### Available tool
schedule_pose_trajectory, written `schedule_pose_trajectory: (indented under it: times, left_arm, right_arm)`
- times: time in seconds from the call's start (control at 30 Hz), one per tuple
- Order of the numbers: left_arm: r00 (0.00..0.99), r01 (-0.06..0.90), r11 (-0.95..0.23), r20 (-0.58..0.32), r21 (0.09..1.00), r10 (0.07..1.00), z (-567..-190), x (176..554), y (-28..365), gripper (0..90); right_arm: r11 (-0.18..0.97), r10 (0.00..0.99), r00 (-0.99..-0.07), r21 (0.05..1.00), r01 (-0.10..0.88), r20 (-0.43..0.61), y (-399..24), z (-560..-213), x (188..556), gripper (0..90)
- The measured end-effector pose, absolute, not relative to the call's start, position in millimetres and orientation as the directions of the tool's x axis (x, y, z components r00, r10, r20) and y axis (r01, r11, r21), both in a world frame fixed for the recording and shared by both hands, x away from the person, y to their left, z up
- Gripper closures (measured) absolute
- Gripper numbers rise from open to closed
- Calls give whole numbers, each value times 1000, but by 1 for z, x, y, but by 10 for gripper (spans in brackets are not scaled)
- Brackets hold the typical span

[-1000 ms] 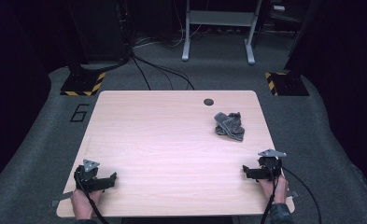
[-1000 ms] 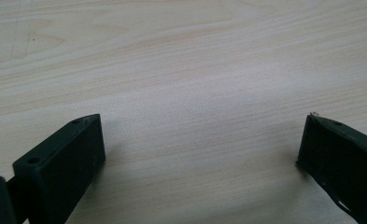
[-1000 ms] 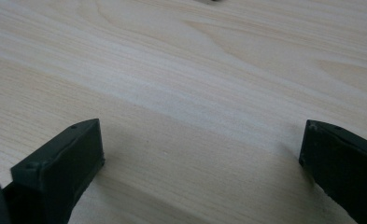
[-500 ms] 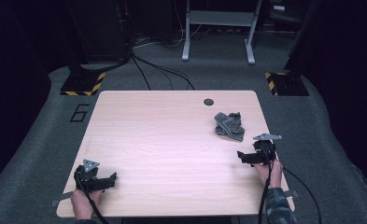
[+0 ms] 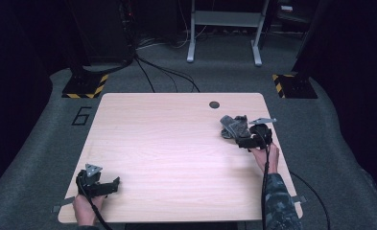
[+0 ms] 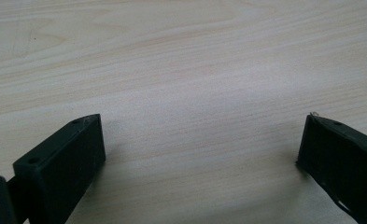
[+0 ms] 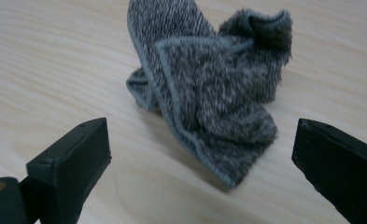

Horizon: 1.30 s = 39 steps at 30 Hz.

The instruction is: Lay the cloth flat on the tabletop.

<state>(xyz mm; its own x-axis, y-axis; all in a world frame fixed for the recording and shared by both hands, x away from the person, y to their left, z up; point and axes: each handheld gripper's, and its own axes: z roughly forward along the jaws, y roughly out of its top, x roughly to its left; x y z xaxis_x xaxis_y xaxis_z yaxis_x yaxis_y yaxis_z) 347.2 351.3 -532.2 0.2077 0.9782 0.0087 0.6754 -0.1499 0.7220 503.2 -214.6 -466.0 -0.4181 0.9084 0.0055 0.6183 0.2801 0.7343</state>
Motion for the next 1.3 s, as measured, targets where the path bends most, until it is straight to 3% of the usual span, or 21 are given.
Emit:
schedule_pose_trajectory:
  times: [0.23,0.57,0.6,0.87,0.9,0.93,1.07,1.3]
  left_arm:
    - [207,675,-149,8,722,978,-532,347,351,4]
    - [206,675,-148,7,723,978,-532,347,351,4]
    - [207,675,-149,8,722,978,-532,347,351,4]
    - [209,676,-148,5,722,978,-532,347,351,5]
    - [209,676,-148,5,722,978,-532,347,351,5]
    - [205,674,-142,1,725,979,-533,347,351,4]
    - [209,676,-148,5,722,978,-532,347,351,5]
    - [209,676,-148,5,722,978,-532,347,351,5]
  right_arm:
    - [273,913,-408,730,627,10,-205,-466,527,70]
    - [266,914,-406,734,624,14,-202,-474,547,201]
    - [281,912,-411,723,631,4,-199,-476,551,286]
    - [286,914,-405,691,664,10,-194,-489,558,613]
    - [286,914,-405,691,664,10,-194,-489,558,613]
    - [286,912,-409,696,659,13,-194,-490,558,701]
    - [296,912,-409,716,632,-16,-191,-494,554,759]
    - [303,895,-446,740,600,-4,-190,-480,544,766]
